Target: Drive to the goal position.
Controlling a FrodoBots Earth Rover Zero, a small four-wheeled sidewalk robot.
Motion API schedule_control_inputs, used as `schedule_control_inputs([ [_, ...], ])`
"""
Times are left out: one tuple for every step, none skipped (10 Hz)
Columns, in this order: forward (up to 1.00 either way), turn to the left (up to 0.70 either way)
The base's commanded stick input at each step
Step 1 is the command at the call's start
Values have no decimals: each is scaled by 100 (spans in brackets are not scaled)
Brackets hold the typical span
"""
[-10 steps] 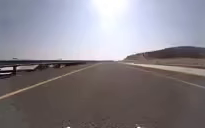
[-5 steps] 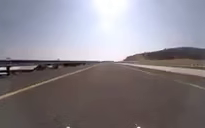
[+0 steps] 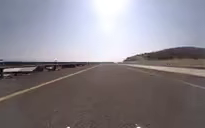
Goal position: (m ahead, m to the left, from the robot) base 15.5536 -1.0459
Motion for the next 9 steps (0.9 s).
schedule_control_inputs([
  [70,0],
  [70,0],
  [70,0],
  [70,0],
  [70,0],
  [70,0],
  [70,0],
  [70,0],
  [70,0],
])
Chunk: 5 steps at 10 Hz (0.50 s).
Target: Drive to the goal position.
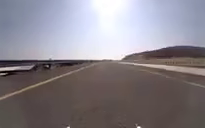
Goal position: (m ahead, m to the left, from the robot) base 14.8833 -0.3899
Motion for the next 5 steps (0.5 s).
schedule_control_inputs([
  [70,0],
  [70,0],
  [70,0],
  [70,0],
  [70,0],
])
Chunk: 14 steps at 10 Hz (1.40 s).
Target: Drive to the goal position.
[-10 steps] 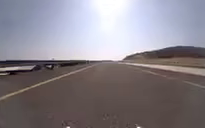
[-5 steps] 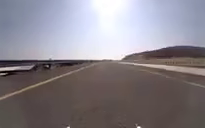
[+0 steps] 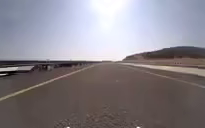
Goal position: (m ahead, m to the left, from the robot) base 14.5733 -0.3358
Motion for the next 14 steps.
schedule_control_inputs([
  [70,0],
  [70,0],
  [70,0],
  [70,0],
  [70,0],
  [70,0],
  [70,0],
  [70,0],
  [70,0],
  [70,0],
  [70,0],
  [70,0],
  [70,0],
  [70,0],
])
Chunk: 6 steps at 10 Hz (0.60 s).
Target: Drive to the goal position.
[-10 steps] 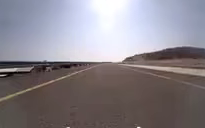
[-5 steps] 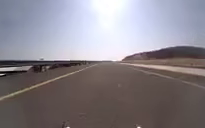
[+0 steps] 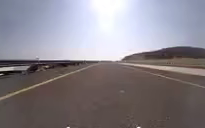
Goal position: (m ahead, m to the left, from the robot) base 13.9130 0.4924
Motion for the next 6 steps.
schedule_control_inputs([
  [70,0],
  [70,0],
  [70,0],
  [70,0],
  [70,0],
  [70,0],
])
